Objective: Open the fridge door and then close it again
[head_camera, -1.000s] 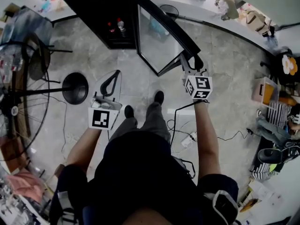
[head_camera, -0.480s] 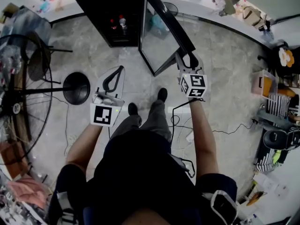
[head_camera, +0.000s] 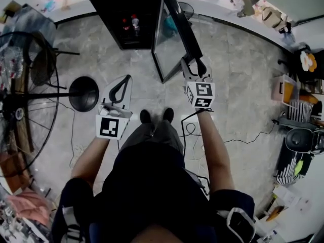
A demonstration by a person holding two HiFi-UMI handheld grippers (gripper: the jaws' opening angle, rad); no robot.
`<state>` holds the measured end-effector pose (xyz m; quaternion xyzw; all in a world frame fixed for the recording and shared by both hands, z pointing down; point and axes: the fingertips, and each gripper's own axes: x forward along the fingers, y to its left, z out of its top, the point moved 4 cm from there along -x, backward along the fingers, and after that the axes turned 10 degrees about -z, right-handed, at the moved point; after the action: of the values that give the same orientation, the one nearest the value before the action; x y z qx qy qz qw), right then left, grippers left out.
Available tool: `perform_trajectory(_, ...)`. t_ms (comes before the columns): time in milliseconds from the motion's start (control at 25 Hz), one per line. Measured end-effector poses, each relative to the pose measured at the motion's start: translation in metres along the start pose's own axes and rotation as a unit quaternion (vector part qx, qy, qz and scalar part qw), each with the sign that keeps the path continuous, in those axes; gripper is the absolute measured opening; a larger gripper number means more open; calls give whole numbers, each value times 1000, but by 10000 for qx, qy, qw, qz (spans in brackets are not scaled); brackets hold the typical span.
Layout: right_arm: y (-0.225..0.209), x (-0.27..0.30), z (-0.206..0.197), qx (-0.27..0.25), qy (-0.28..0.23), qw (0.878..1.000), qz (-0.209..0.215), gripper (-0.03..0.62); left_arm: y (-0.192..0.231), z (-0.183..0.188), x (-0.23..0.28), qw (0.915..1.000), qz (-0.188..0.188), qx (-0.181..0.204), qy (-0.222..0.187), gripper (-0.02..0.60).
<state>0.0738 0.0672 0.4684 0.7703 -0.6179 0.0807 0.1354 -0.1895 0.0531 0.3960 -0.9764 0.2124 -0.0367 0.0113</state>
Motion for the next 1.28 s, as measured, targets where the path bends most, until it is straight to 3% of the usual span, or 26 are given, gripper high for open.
perform_trajectory(560, 33, -4, 4, -23, 159, 9994, 322, 227, -11, -2, -16, 9984, 548, -70, 148, 23)
perform_trajectory(1280, 94, -6, 12, -269, 340, 9972, 605, 226, 4, 3, -33, 9960, 888, -37, 121, 23)
